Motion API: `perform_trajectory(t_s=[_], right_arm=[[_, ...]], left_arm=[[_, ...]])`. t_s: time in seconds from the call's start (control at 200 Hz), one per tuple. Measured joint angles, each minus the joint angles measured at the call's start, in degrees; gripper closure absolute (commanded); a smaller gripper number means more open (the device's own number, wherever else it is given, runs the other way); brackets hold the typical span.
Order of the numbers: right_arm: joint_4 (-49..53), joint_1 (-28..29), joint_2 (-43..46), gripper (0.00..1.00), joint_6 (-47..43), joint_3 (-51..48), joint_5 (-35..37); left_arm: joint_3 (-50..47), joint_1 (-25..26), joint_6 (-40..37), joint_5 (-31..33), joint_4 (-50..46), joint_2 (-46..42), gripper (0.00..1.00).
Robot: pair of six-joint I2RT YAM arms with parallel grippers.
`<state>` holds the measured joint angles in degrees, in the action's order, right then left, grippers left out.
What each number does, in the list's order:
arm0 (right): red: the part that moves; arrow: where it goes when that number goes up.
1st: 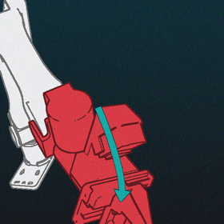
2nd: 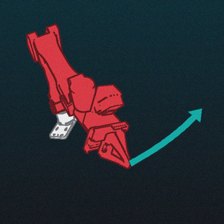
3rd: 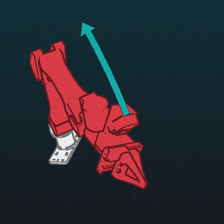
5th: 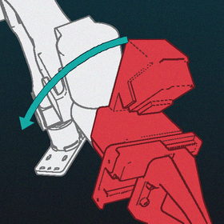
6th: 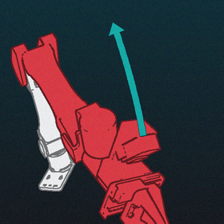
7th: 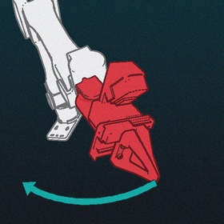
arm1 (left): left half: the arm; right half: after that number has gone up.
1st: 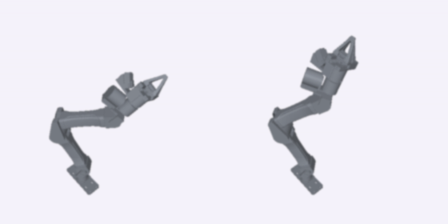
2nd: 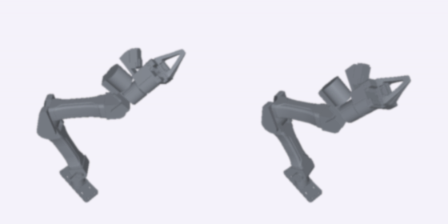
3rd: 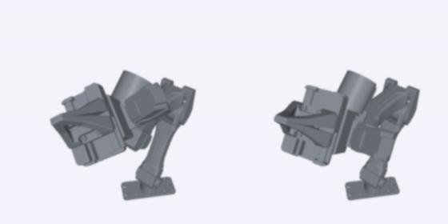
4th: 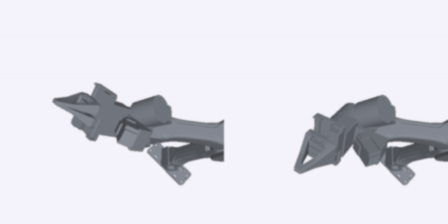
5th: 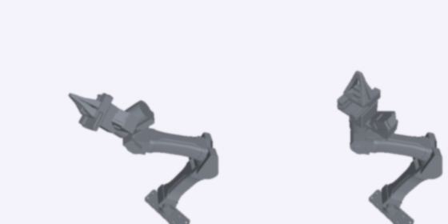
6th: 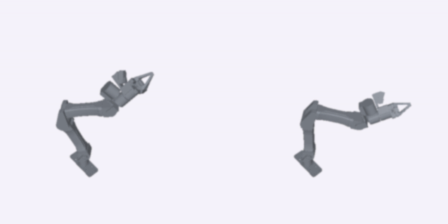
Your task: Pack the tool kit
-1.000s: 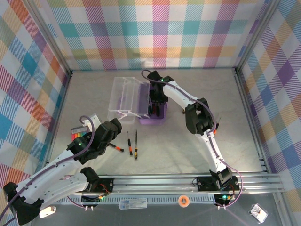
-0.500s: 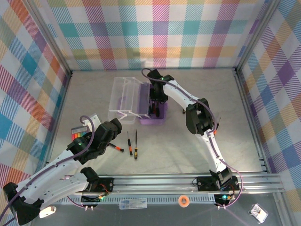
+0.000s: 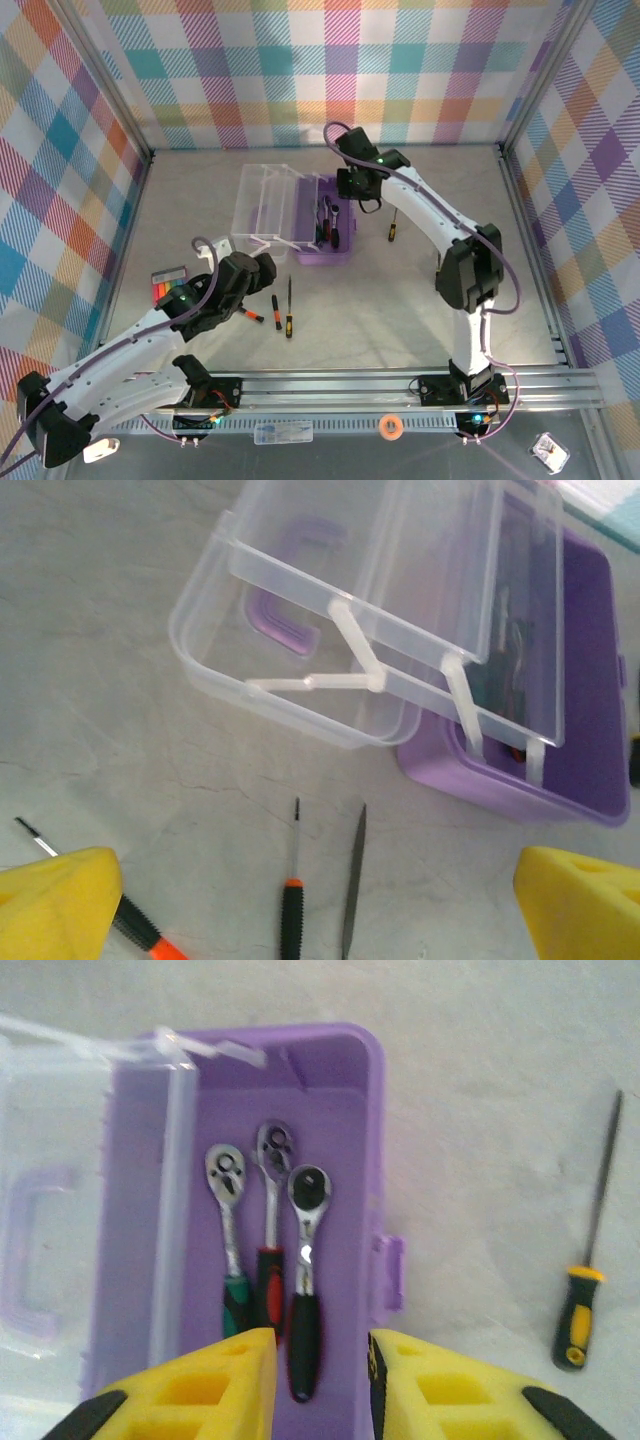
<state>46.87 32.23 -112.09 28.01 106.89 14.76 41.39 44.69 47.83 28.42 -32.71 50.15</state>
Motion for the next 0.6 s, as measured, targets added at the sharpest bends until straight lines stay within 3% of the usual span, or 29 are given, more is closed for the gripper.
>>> perform_trajectory(t_s=[0.25,0.455,0.6], right_arm=[[-2.25,-7.65,9.42,0.61,-1.20,-20.85,0.52],[-2.47,-15.63,9.66,0.61,-3.41,-24.65,-1.31],[-3.45,-15.98,7.72,0.60,-3.96,-24.55,-2.71]], left_arm=[[-0.55,0.02,-5.92,-13.16,11.65,5.14,0.00],[-0.68,0.02,-8.35,-23.74,21.00,11.76,0.00],[-0.68,0.13,-8.90,-27.82,23.12,14.56,0.00]])
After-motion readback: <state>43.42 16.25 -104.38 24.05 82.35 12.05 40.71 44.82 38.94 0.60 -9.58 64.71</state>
